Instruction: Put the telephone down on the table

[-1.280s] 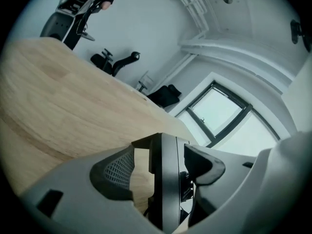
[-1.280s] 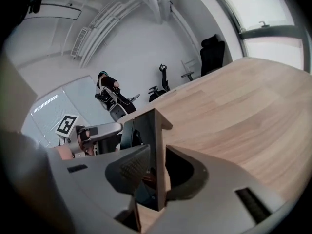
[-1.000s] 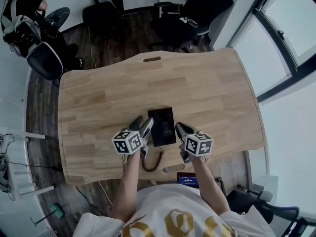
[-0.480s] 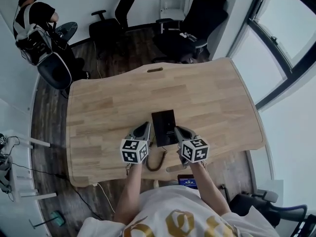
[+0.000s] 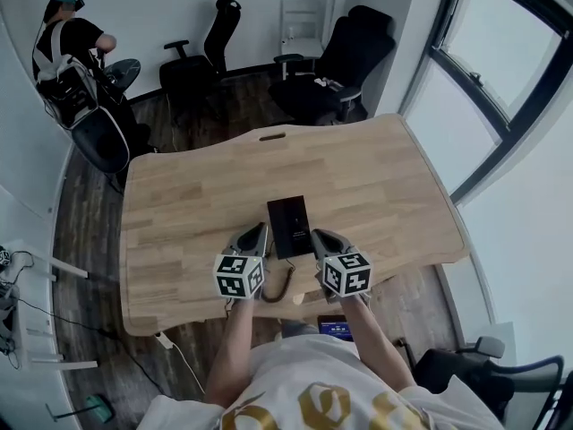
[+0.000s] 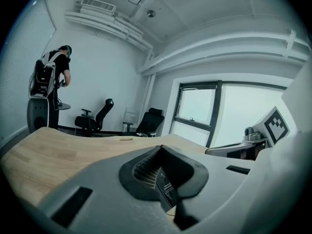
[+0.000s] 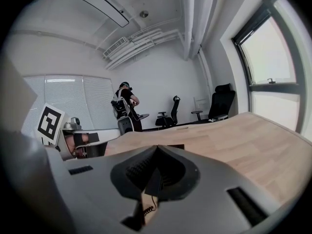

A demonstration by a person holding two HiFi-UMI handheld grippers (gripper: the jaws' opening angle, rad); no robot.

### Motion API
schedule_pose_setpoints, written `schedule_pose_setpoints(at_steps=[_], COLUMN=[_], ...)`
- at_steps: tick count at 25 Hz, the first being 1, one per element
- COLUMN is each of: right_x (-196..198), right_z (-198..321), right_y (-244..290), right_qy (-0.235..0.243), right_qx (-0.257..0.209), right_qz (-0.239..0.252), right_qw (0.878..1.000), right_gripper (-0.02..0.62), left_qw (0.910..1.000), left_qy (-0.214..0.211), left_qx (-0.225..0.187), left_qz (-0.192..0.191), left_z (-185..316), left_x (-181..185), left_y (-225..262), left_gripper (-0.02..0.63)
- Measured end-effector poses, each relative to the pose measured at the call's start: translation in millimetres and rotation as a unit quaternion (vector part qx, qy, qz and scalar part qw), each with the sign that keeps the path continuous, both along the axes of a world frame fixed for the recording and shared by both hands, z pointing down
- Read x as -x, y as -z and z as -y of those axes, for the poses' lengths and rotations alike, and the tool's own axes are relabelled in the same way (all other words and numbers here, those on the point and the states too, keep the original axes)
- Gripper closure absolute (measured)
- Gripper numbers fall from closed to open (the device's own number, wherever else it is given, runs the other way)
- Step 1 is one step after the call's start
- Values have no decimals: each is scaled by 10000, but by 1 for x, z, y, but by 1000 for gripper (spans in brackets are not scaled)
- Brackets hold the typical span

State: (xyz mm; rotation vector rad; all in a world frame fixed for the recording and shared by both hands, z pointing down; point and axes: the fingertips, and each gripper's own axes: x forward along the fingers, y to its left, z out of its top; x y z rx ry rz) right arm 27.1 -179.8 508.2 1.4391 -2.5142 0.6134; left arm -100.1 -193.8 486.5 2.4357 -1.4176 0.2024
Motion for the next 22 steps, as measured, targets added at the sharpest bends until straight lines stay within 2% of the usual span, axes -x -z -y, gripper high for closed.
schedule_pose_setpoints(at_steps=[11,22], right_x=[-18,-12], right_z=[-34,-41], right_y=[23,25], right_qy=[-267,-233], right_qx=[-297,-282], right_qz=[69,151], right_qw=[9992,9992], right_gripper=[583,583], left_qw=[9997,9994], left_qy=[-7,132], left_qx=[-236,-305], left_qz=[47,-27], left_z=[-31,-38], left_x=[-4,6], left_y=[21,25], left_gripper=[597,597])
